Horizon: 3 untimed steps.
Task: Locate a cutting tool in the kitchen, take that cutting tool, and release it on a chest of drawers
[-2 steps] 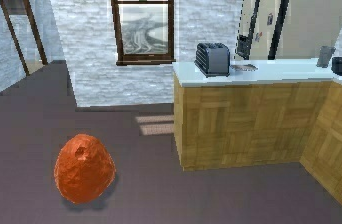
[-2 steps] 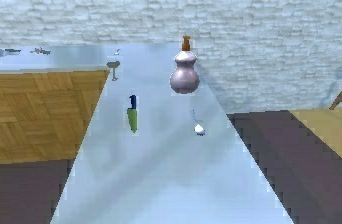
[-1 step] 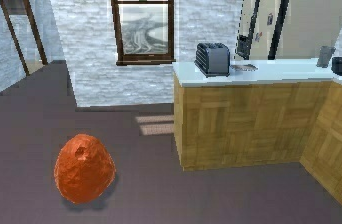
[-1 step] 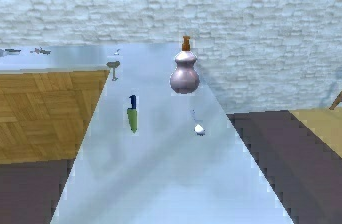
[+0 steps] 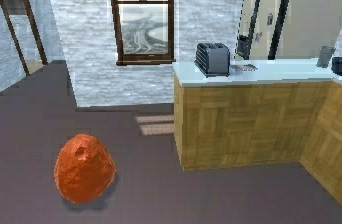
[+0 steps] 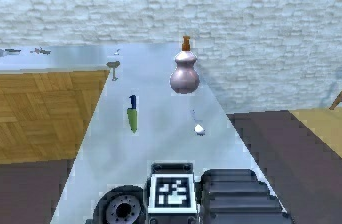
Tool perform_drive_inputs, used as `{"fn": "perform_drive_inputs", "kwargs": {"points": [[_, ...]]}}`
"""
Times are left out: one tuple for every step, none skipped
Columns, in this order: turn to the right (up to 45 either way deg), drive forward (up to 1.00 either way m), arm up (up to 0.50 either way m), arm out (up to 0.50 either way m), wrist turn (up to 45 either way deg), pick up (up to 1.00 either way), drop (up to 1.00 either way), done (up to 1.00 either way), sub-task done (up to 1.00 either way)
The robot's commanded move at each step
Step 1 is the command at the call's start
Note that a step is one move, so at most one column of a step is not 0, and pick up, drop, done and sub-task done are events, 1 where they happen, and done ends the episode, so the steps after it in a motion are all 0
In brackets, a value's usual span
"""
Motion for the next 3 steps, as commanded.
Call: {"fn": "perform_drive_inputs", "kwargs": {"points": [[0.0,0.00,0.00,0.36,0.0,0.00,0.00,0.00,0.00],[0.0,0.00,0.00,0.00,45.0,0.00,0.00,0.00,0.00],[0.0,0.00,0.00,0.00,45.0,0.00,0.00,0.00,0.00]]}}
